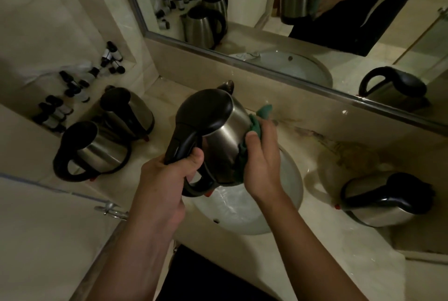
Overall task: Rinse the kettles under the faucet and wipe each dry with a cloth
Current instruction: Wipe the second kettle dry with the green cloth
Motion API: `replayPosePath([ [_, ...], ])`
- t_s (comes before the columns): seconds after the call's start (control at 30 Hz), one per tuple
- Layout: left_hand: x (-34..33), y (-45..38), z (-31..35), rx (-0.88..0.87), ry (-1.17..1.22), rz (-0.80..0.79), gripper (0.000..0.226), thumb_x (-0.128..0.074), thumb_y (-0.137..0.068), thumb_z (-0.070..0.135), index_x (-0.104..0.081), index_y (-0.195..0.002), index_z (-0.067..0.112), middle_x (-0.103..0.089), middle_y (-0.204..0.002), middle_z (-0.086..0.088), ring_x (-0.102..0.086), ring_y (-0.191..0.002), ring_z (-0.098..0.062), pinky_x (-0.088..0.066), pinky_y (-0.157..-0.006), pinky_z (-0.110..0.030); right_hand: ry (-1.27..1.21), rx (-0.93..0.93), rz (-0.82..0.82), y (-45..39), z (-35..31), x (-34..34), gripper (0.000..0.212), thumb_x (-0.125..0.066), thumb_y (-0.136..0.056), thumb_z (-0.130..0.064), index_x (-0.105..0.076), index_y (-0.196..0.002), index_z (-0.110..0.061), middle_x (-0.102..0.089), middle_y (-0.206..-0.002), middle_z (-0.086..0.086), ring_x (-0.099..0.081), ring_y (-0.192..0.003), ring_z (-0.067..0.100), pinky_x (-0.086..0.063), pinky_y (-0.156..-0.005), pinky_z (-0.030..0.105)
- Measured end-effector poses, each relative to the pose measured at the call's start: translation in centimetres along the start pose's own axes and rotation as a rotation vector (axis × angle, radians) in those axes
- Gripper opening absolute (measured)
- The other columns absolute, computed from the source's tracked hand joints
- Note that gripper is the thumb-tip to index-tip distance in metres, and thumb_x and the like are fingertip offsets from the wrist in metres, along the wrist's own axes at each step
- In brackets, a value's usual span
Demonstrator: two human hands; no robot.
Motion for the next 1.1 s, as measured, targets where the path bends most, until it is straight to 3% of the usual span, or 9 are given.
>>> replayPosePath([
  [0.07, 0.2, 0.0, 0.1, 0.012, 0.021, 0.025, 0.009, -0.083, -0.056, 0.033, -0.076, -0.062, 0.03, -0.062, -0.094, -0.008, -0.062, -0.097, -0.027, -0.05, -0.097, -0.043, 0.121, 0.157, -0.004, 0.6, -0.8, -0.7, 0.043, -0.044, -0.098, -0.033, -0.046, -0.14, -0.025, -0.051, -0.132, -0.007, -0.053, -0.116, 0.005, -0.045, -0.089, 0.014],
  [0.17, 0.4, 0.3, 0.5, -0.002, 0.016, 0.011, 0.004, -0.078, -0.059, 0.028, -0.078, -0.062, 0.031, -0.072, -0.078, 0.004, -0.066, -0.092, -0.019, -0.046, -0.095, -0.037, 0.201, 0.21, -0.038, 0.5, 0.2, -0.8, 0.049, -0.04, -0.099, -0.034, -0.044, -0.145, -0.021, -0.052, -0.134, -0.003, -0.053, -0.116, 0.003, -0.046, -0.092, 0.014],
  [0.33, 1.0, 0.6, 1.1, -0.027, -0.071, -0.008, 0.023, -0.076, -0.075, 0.021, -0.073, -0.053, 0.028, -0.063, -0.056, 0.014, -0.061, -0.069, -0.005, -0.042, -0.086, -0.034, 0.053, -0.242, -0.07, -3.0, 0.3, 0.3, 0.037, -0.031, -0.106, -0.03, -0.058, -0.08, -0.027, -0.06, -0.086, -0.003, -0.054, -0.08, 0.01, -0.04, -0.078, 0.034],
  [0.4, 1.2, 0.3, 1.2, -0.008, -0.015, 0.002, 0.002, -0.079, -0.066, 0.028, -0.08, -0.067, 0.029, -0.077, -0.077, 0.005, -0.07, -0.093, -0.016, -0.044, -0.102, -0.041, 0.147, -0.188, -0.058, -2.6, -1.4, -0.3, 0.035, -0.029, -0.108, -0.03, -0.062, -0.096, -0.029, -0.062, -0.101, -0.002, -0.057, -0.091, 0.008, -0.04, -0.082, 0.031],
  [0.47, 1.1, 0.3, 1.5, -0.016, -0.01, 0.017, 0.013, -0.079, -0.061, 0.029, -0.081, -0.074, 0.024, -0.078, -0.08, 0.001, -0.067, -0.102, -0.038, -0.047, -0.106, -0.051, 0.126, -0.05, -0.032, -0.9, -3.3, -1.5, 0.037, -0.029, -0.106, -0.038, -0.058, -0.128, -0.03, -0.058, -0.126, -0.004, -0.056, -0.112, 0.007, -0.045, -0.092, 0.029],
  [0.6, 0.8, 0.7, 2.0, -0.043, -0.032, 0.024, 0.034, -0.077, -0.06, 0.027, -0.077, -0.091, 0.014, -0.078, -0.079, -0.001, -0.075, -0.084, -0.02, -0.051, -0.071, -0.031, 0.195, 0.283, 0.09, 2.0, -2.8, -3.6, 0.056, -0.038, -0.101, -0.034, -0.042, -0.152, -0.012, -0.051, -0.141, 0.001, -0.052, -0.128, 0.013, -0.043, -0.104, 0.023],
  [0.83, 1.1, 0.3, 1.5, -0.005, -0.112, 0.05, 0.003, -0.076, -0.082, 0.011, -0.074, -0.085, 0.012, -0.073, -0.066, 0.006, -0.069, -0.068, -0.009, -0.05, -0.052, -0.017, 0.014, -0.393, 0.119, -1.6, -2.1, -1.7, 0.032, -0.035, -0.106, -0.028, -0.065, -0.097, -0.024, -0.065, -0.093, -0.002, -0.062, -0.094, 0.019, -0.044, -0.075, 0.034],
  [0.97, 0.3, 0.1, 1.4, 0.009, -0.097, 0.029, 0.014, -0.075, -0.077, 0.0, -0.071, -0.067, 0.009, -0.068, -0.058, -0.001, -0.065, -0.057, -0.012, -0.05, -0.049, -0.02, 0.289, 0.135, 0.142, 1.3, -5.7, -4.1, 0.048, -0.037, -0.101, -0.035, -0.052, -0.145, -0.024, -0.054, -0.138, -0.005, -0.051, -0.129, 0.013, -0.046, -0.105, 0.039],
  [1.1, -0.1, 0.0, 1.5, 0.05, -0.088, 0.037, 0.006, -0.077, -0.08, 0.007, -0.08, -0.082, 0.012, -0.078, -0.08, -0.011, -0.074, -0.075, -0.024, -0.059, -0.061, -0.036, 0.452, 0.614, 0.079, 0.2, -2.8, -2.6, 0.053, -0.047, -0.095, -0.026, -0.056, -0.144, -0.011, -0.05, -0.151, 0.016, -0.045, -0.142, 0.031, -0.042, -0.112, 0.052],
])
Point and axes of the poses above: each hand's wrist, its own y-axis away from the middle knuckle, its own x-axis out of the back of the hand, z = x × y, the point moved 1 cm from there along -y, towards the middle knuckle
